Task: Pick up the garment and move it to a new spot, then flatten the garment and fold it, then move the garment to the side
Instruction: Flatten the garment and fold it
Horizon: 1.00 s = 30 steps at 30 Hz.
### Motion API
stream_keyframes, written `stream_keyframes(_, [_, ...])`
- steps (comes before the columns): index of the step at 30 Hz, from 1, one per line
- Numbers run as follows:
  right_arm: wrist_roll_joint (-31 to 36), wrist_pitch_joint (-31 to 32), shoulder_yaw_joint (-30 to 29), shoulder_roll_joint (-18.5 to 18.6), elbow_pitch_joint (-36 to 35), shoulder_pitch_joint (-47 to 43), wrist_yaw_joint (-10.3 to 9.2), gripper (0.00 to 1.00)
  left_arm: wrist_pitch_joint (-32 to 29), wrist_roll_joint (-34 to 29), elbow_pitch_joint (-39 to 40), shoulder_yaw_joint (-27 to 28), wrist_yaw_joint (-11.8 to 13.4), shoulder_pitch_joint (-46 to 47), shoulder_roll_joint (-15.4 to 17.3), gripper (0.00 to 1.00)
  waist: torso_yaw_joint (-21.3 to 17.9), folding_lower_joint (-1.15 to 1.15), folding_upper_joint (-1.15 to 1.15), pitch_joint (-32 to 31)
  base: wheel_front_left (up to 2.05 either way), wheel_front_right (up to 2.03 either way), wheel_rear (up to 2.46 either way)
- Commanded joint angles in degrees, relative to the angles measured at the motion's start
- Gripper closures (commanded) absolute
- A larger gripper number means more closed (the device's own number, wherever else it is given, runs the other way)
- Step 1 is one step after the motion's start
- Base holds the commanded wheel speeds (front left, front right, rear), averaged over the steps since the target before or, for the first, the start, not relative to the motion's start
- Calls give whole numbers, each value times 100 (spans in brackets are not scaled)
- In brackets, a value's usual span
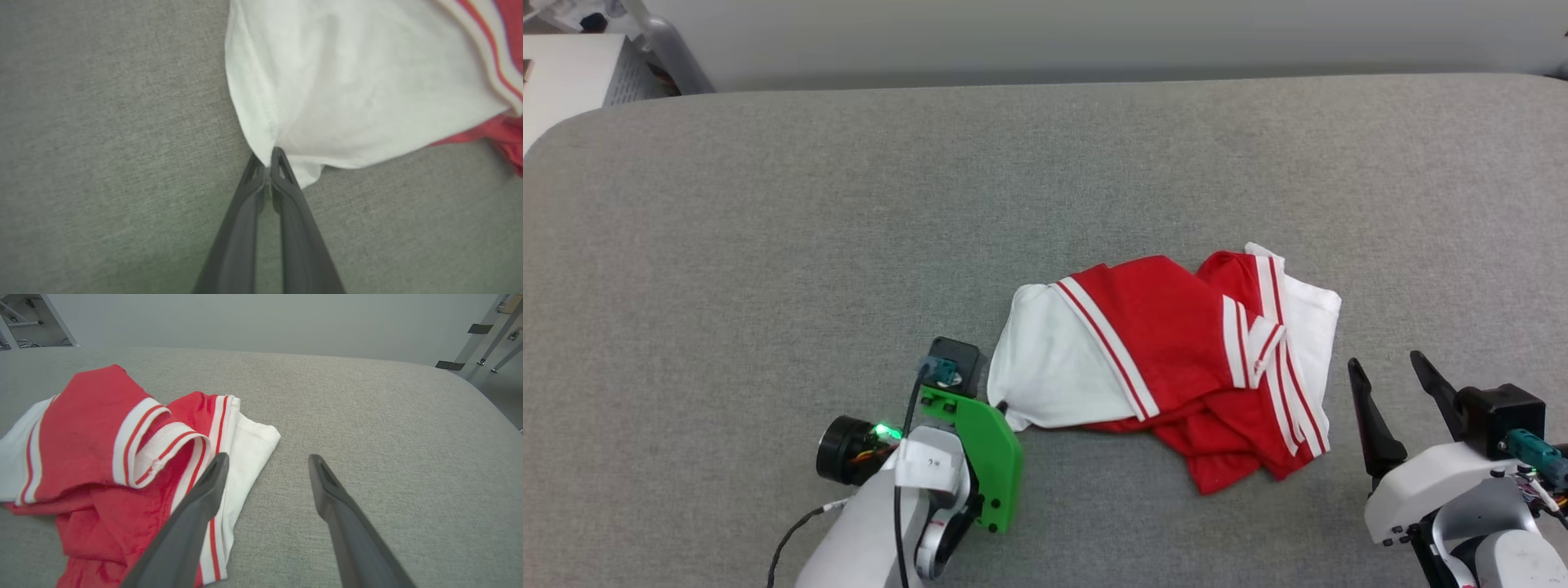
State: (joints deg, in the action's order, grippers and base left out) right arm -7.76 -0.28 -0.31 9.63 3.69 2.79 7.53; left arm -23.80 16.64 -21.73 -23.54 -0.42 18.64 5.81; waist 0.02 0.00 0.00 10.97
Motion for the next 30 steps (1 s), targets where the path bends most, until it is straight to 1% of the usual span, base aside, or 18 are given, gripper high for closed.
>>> stream_keyframes(1, [46,-36,10,-15,33,-26,-4,0,75,52,40,104,70,-146,143,100,170,0,0,-218,0,0,0])
stream_keyframes(6, [67,9,28,-34,106,-116,-4,0,205,284,397,438,166,-402,359,100,336,0,0,-409,0,0,0])
stream_keyframes(12, [128,129,30,-44,218,-172,-4,0,244,553,654,854,195,-724,749,100,462,0,0,-498,0,0,0])
stream_keyframes(15, [171,262,16,-73,311,-182,-4,0,223,679,603,923,62,-854,903,100,502,0,0,-476,0,0,0])
stream_keyframes(20, [165,380,69,-100,400,-175,-4,0,376,691,358,847,-150,-897,1007,100,519,0,0,-453,0,0,0])
stream_keyframes(22, [158,405,78,-96,417,-185,-4,0,576,643,293,829,-168,-867,1002,0,536,0,0,-470,0,0,0])
stream_keyframes(26, [140,464,75,-61,427,-214,-4,0,1109,507,243,808,-153,-774,972,0,602,0,0,-555,0,0,0])
stream_keyframes(30, [118,534,85,16,372,-218,-4,0,1818,367,364,820,-125,-730,942,0,696,0,0,-641,0,0,0])
